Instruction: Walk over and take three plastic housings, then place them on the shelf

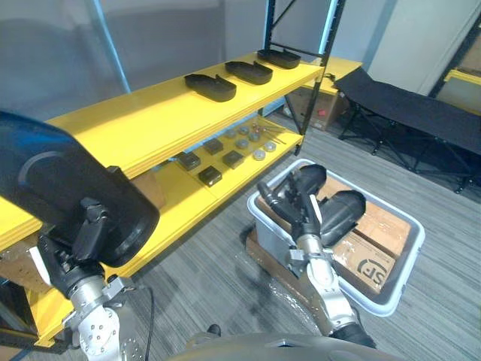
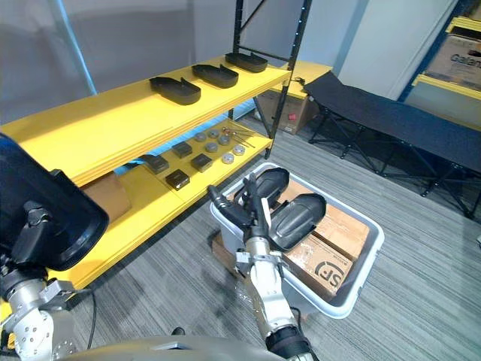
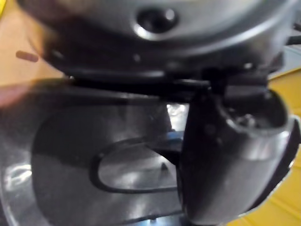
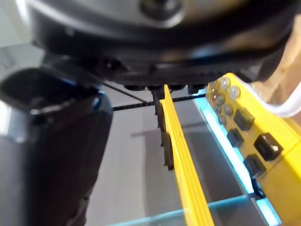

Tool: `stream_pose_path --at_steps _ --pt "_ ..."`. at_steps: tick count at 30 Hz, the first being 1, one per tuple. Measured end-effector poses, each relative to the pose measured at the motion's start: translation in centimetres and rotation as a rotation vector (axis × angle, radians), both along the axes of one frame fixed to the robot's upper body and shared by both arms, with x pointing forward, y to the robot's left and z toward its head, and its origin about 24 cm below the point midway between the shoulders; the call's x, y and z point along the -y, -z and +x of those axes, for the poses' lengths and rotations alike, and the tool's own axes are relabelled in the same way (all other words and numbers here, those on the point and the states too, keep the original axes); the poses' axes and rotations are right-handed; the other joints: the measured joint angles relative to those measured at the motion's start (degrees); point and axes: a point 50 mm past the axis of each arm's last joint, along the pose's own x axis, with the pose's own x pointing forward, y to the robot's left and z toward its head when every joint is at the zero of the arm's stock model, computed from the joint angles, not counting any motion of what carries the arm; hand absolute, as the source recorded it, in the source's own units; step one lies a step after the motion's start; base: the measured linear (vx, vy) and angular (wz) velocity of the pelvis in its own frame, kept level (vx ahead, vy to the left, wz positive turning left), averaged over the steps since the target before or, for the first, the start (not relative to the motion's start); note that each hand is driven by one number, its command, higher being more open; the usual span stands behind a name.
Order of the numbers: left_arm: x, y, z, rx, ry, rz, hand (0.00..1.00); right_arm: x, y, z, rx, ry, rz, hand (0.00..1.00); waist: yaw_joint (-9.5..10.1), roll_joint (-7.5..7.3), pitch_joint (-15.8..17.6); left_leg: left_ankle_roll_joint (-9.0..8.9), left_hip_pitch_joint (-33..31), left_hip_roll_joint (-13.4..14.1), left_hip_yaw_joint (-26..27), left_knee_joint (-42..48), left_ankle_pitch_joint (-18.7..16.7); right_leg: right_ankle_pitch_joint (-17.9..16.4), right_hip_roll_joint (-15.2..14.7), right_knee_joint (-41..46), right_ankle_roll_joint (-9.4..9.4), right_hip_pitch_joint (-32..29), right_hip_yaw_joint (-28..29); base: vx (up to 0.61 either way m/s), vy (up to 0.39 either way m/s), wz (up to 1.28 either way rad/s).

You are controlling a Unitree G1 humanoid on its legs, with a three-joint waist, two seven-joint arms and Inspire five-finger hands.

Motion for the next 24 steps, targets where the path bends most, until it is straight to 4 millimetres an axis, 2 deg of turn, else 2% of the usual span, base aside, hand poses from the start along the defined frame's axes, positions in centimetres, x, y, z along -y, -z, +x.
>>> stream_pose_path --at_steps 4,7,10,11,12,13,14,15,16,17,18,19,22,24 --pt "0.3 -0.2 0.2 0.032 0.067 -0.004 0.0 -0.2 0.1 -0.2 -0.001 0.013 -0.04 1.0 -0.24 -0.83 0.54 0.15 -0.07 -0.62 -2.57 -0.02 -0.46 -2.89 -1.05 3.65 0.2 0.35 -1.52 0.01 -0.013 0.31" --pt "1.0 -0.1 0.6 0.044 0.132 -0.022 0.0 0.8 0.2 -1.1 -0.011 0.05 -0.048 1.0 -1.14 -1.28 1.15 0.31 -0.57 -1.01 -4.84 -0.05 -0.34 -5.74 -1.48 6.6 0.09 0.12 -1.54 -0.01 -0.035 0.4" --pt "2.1 0.3 0.8 0.044 0.191 -0.055 0.0 2.9 0.8 -2.4 -0.038 0.127 -0.048 1.0 -2.02 -0.93 2.34 0.89 -1.03 -0.96 -5.82 -0.06 0.14 -7.53 -1.7 9.21 0.24 -0.08 -2.26 0.0 -0.06 0.37" --pt "2.6 0.3 1.1 0.047 0.213 -0.064 0.0 3.9 1.1 -2.9 -0.052 0.161 -0.051 1.0 -3.05 -1.0 3.18 3.07 -2.11 -0.54 -1.7 1.12 -0.65 -7.92 -2.42 10.49 0.72 0.35 -3.74 -0.01 -0.022 1.0" --pt "3.4 0.3 1.7 0.055 0.26 -0.079 0.0 5.1 1.2 -3.7 -0.063 0.211 -0.053 1.0 -5.17 -1.49 3.69 6.07 -3.77 1.22 6.69 3.77 -0.76 -7.95 -2.89 11.62 0.7 1.44 -4.99 0.0 0.0 1.33" --pt "3.9 0.3 2.0 0.061 0.292 -0.086 0.0 6.0 1.4 -4.1 -0.07 0.244 -0.062 1.0 -6.08 -1.21 4.28 6.99 -4.76 2.4 11.0 5.89 -0.4 -8.02 -3.17 12.57 0.63 2.03 -5.23 0.04 0.067 1.6" --pt "4.9 0.4 2.4 0.069 0.352 -0.098 0.0 7.6 1.7 -5.0 -0.09 0.298 -0.084 1.0 -6.85 -0.2 5.13 7.97 -6.1 4.6 18.09 9.67 -0.82 -8.38 -4.14 16.11 0.44 2.22 -6.03 0.05 0.108 1.28" --pt "5.6 0.4 2.7 0.075 0.39 -0.111 0.0 8.6 2.0 -5.7 -0.11 0.325 -0.105 1.0 -7.56 0.8 5.86 8.76 -6.8 5.73 22.64 12.0 -1.32 -8.41 -5.51 20.56 0.4 1.83 -7.33 0.04 0.122 1.08" --pt "5.8 0.4 2.8 0.079 0.401 -0.115 0.0 8.8 2.1 -6.0 -0.116 0.326 -0.113 1.0 -7.92 1.08 6.03 8.95 -6.92 5.81 24.22 12.76 -1.44 -8.42 -6.22 22.54 0.38 1.59 -7.9 0.03 0.123 0.76" --pt "6.0 0.3 2.9 0.083 0.411 -0.115 0.0 8.8 2.3 -6.3 -0.122 0.319 -0.12 1.0 -8.37 1.05 6.08 8.27 -6.79 5.43 24.51 12.41 -1.2 -10.39 -6.92 24.14 -0.54 0.74 -7.16 0.03 0.05 0.46" --pt "5.9 0.3 3.0 0.085 0.408 -0.108 0.0 8.1 2.2 -6.4 -0.113 0.298 -0.109 1.0 -8.3 0.16 6.2 6.74 -7.02 4.14 24.42 11.75 -0.87 -12.74 -6.84 21.61 -0.9 1.09 -5.14 0.04 -0.001 0.29" --pt "5.7 0.3 3.2 0.084 0.409 -0.104 0.0 8.0 2.1 -6.3 -0.103 0.287 -0.106 1.0 -8.19 -0.79 6.25 5.99 -7.03 3.64 24.53 11.84 -0.4 -13.2 -6.77 20.18 -0.25 1.84 -3.98 0.03 -0.087 0.07" --pt "5.8 1.8 3.2 0.025 0.393 -0.138 0.0 7.9 1.6 -5.6 -0.059 0.242 -0.107 1.0 -7.97 0.7 7.61 5.52 -6.37 3.39 24.36 12.68 -0.59 -12.94 -6.14 18.45 0.38 3.05 -2.25 -0.05 -0.046 -0.03" --pt "5.8 2.0 3.1 0.01 0.376 -0.146 0.0 7.7 1.4 -5.4 -0.045 0.228 -0.094 1.0 -7.84 0.77 7.65 5.12 -6.03 3.13 24.02 12.63 -0.89 -12.9 -5.93 17.43 0.46 3.83 -1.78 -0.05 -0.008 0.03"
